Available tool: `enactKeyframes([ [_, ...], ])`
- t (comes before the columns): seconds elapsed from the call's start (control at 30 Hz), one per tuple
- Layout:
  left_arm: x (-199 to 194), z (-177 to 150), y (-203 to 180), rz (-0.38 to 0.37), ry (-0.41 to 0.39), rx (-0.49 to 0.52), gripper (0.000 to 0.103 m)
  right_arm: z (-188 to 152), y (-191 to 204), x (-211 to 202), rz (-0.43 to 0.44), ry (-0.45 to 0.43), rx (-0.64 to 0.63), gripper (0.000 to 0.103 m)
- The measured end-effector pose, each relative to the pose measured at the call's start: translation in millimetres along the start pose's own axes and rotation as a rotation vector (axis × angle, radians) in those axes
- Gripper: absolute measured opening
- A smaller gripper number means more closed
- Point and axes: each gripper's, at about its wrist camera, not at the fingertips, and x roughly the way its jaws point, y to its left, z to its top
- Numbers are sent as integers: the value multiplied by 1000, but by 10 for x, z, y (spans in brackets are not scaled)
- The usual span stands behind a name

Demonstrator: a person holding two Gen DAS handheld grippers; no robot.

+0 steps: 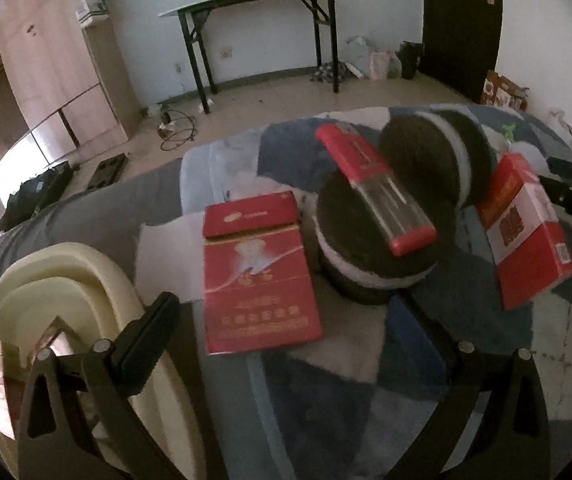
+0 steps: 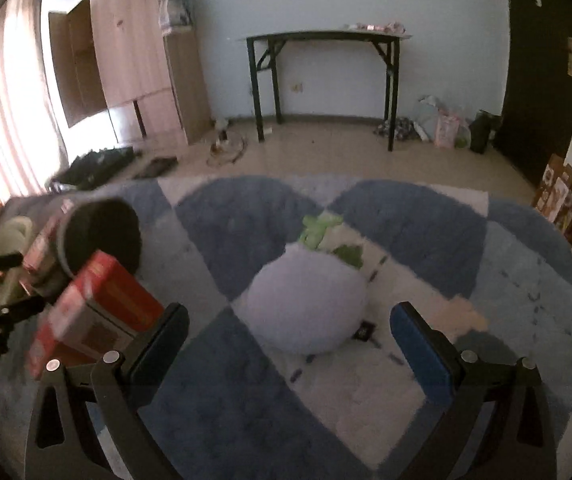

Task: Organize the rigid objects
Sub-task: 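Grasp the red diamond-print box with left gripper while right grasps white round cushion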

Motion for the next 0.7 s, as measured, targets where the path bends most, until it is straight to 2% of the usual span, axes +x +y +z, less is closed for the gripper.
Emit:
enactKeyframes([
  [0.13, 84, -13, -19, -6, 10, -7, 103, 77, 48, 92, 3, 13, 17, 101],
  [0.27, 57, -19, 32, -14, -15, -21, 99, 81, -61, 284, 7, 33, 38, 93],
  [0.33, 39, -17, 39, -22, -22, -19, 82, 80, -119, 300, 3, 43, 36, 86],
  [0.37, 45, -16, 45, -9, -19, -18, 79, 90, -122, 316, -5, 40, 31, 76],
  [0.4, 59, -19, 50, 2, -15, -12, 72, 101, -138, 322, -15, 30, 29, 62],
  [0.43, 74, -32, 53, 22, -10, -5, 64, 107, -153, 305, -17, 24, 31, 59],
  [0.53, 66, -35, 58, 23, -9, -6, 61, 100, -209, 307, 5, 19, 51, 57],
  [0.7, -37, -70, 120, -23, -10, -17, 61, 73, -326, 222, 61, -10, 98, 55],
])
